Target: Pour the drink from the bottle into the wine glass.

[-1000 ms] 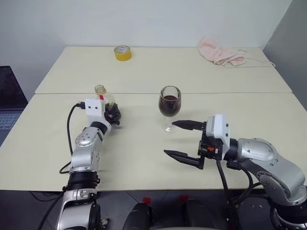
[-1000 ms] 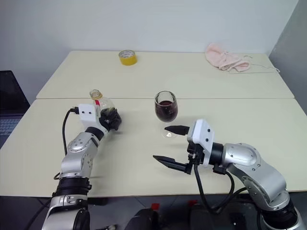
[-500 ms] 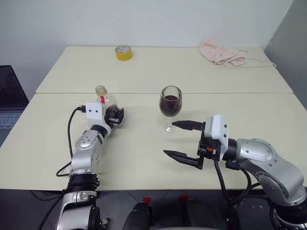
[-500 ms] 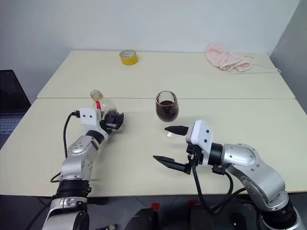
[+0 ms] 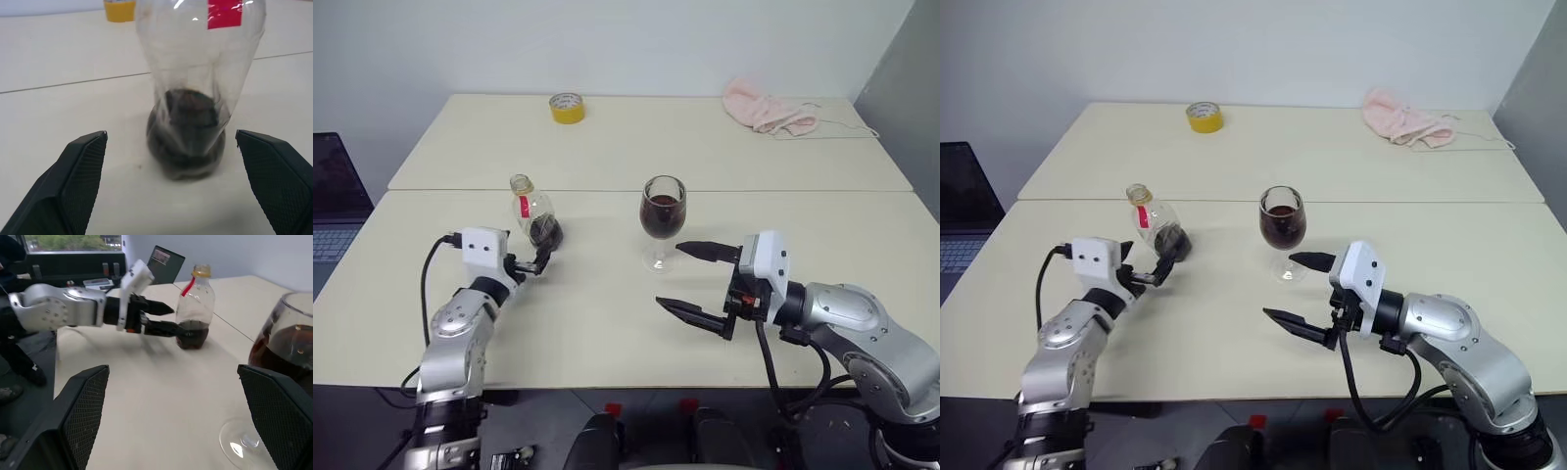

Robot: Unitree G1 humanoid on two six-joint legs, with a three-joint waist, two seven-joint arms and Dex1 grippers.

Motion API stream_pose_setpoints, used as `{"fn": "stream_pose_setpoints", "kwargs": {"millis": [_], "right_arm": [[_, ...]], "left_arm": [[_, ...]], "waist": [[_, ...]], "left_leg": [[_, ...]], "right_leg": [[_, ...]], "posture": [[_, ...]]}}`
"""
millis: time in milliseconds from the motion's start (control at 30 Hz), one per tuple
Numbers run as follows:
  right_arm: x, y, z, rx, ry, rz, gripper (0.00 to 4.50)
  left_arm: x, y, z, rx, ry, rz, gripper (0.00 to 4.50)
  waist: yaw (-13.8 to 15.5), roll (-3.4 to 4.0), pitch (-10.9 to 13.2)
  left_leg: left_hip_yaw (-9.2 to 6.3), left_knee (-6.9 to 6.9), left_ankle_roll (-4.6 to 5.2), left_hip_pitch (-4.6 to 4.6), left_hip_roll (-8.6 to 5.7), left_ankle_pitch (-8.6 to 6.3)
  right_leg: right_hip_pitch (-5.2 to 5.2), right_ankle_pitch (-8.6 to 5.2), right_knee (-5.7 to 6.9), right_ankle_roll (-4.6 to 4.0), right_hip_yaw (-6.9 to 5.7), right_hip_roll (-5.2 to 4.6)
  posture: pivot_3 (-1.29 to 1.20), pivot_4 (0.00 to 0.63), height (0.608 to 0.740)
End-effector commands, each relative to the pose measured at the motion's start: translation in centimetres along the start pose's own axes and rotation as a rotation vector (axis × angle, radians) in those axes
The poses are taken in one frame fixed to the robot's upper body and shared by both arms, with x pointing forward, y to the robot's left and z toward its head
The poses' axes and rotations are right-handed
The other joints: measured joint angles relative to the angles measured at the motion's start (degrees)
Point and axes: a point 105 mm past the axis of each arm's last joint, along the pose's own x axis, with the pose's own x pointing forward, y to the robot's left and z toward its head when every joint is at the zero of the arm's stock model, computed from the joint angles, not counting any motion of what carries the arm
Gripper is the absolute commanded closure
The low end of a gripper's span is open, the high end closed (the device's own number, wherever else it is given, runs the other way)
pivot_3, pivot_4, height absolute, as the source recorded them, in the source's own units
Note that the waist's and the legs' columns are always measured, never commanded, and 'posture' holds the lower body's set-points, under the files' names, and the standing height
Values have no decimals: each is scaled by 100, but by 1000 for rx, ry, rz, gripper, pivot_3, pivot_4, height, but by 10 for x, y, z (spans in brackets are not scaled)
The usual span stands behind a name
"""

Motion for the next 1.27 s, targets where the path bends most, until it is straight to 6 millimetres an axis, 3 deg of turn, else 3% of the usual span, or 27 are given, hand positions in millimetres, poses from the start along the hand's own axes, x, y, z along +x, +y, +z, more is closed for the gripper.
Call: {"fn": "stream_pose_setpoints", "kwargs": {"millis": [33, 200, 367, 500, 867, 1267], "right_arm": [[-5, -7, 5, -45, -45, -79, 0], [-14, -22, -11, -34, -58, -225, 0], [-34, -53, -30, -23, -116, -606, 0], [-44, -43, -53, -20, -96, -717, 0], [-68, -45, -95, 83, -28, -980, 0], [-76, -58, -107, 130, -43, -1070, 0]], "left_arm": [[-12, 4, 13, 27, -9, 7, 37], [-21, 2, 22, 64, -29, 22, 37], [-23, -7, 33, 55, -90, 15, 37], [-29, -27, 34, 40, -137, -17, 37], [-31, -37, 28, 26, -171, 26, 37], [-33, -36, 32, 38, -218, 69, 37]], "waist": [[5, -1, -1], [13, -2, -1], [13, -1, -2], [13, 0, -3], [11, 2, -3], [10, 4, -4]], "left_leg": [[-1, 0, 0, 1, 0, 0], [1, 0, 1, 2, 0, 0], [10, -4, 1, 7, 3, 0], [16, -6, 0, 7, 4, -1], [40, -60, 0, 72, 44, -1], [41, -70, -1, 80, 49, -1]], "right_leg": [[2, 0, 0, 0, -1, 0], [4, 0, -2, 0, 0, 0], [4, 0, -1, 0, 6, 1], [2, 0, -3, 0, 11, 1], [38, -1, -24, -2, 24, 34], [46, -1, -34, -3, 24, 39]], "posture": [[0, 150, 740], [0, 150, 740], [0, 150, 740], [0, 150, 740], [0, 150, 740], [0, 150, 740]]}}
